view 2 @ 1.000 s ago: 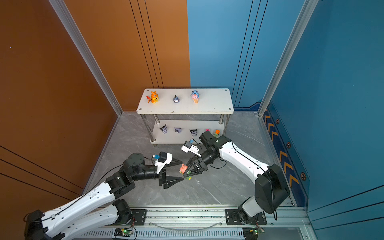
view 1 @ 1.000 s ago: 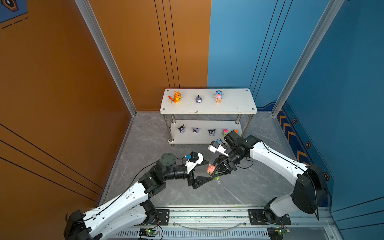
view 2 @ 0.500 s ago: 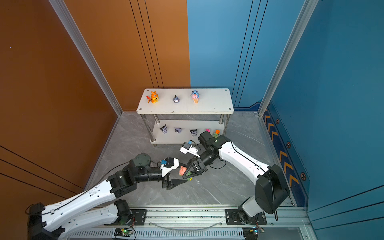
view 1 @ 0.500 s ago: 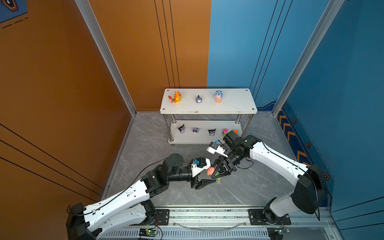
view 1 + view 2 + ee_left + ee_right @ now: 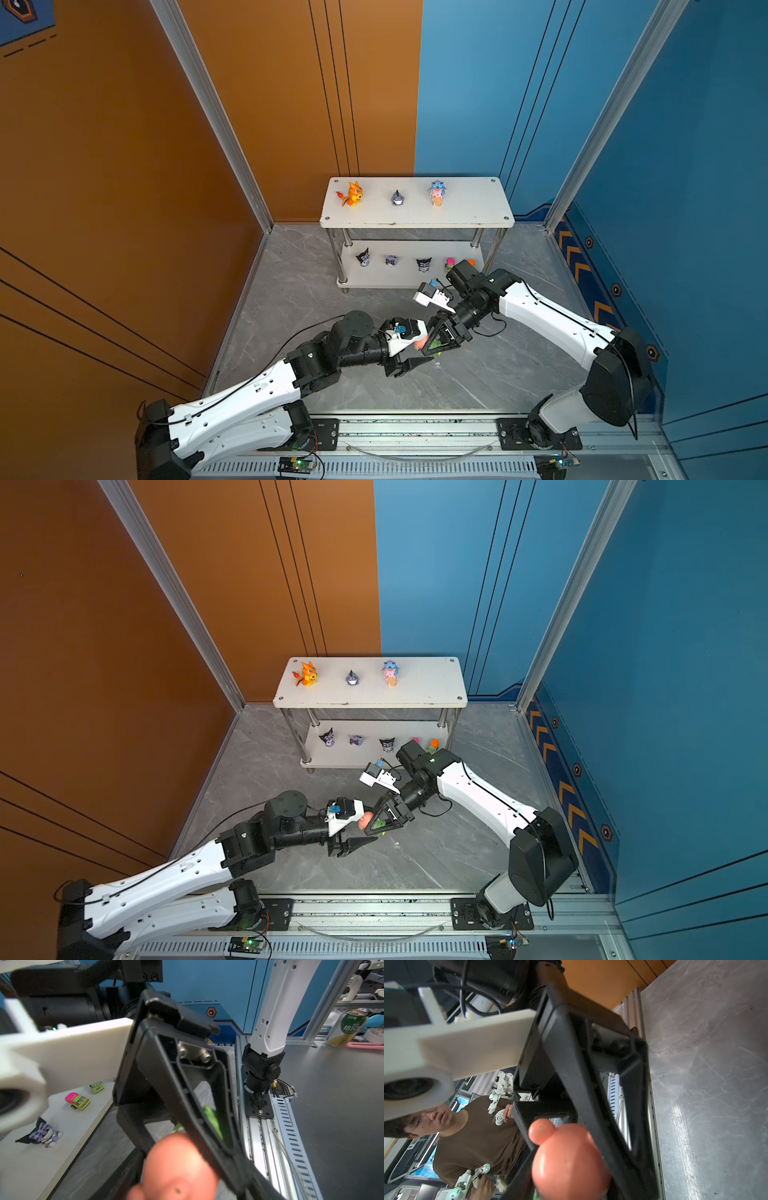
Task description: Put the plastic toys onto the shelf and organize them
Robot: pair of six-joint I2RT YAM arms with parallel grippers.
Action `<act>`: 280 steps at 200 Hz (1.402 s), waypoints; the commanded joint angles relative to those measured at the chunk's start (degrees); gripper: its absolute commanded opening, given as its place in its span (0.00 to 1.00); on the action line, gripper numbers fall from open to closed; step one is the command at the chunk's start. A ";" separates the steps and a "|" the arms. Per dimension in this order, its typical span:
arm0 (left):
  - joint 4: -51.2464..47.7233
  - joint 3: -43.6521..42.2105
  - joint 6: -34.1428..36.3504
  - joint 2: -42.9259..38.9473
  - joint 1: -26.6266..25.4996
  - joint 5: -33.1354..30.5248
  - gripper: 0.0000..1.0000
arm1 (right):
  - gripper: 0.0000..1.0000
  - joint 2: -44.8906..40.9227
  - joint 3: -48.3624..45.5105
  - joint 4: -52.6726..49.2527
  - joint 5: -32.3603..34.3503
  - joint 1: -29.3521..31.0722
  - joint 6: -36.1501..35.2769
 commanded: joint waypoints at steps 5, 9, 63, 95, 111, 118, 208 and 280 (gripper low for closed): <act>-0.59 2.52 0.33 1.30 -0.47 -0.47 0.38 | 0.28 0.51 1.02 0.01 -2.26 1.08 -1.83; -0.64 2.62 0.44 1.41 -0.50 -0.45 0.37 | 0.28 0.66 1.04 -0.01 -2.22 1.08 -1.82; -1.90 2.26 0.18 2.23 -1.10 -0.70 0.25 | 0.28 2.14 0.93 0.00 -0.34 1.07 -1.55; -3.28 1.86 -0.24 2.25 -1.06 -1.34 0.24 | 0.32 2.62 1.46 0.07 1.70 -0.46 -1.01; -3.45 0.63 -1.09 2.01 -1.07 -2.35 0.25 | 0.34 1.98 1.89 0.34 4.99 -2.28 0.09; -3.54 -0.05 -1.54 1.84 -1.19 -2.80 0.25 | 0.34 1.62 2.02 0.65 6.24 -3.53 0.99; -9.54 -3.26 -8.03 6.25 -0.67 -4.27 0.26 | 0.60 -7.96 -5.58 25.12 37.23 -14.12 30.10; -29.85 11.40 -13.79 30.70 1.85 5.95 0.29 | 0.59 -16.16 -9.65 21.06 57.25 -14.28 30.78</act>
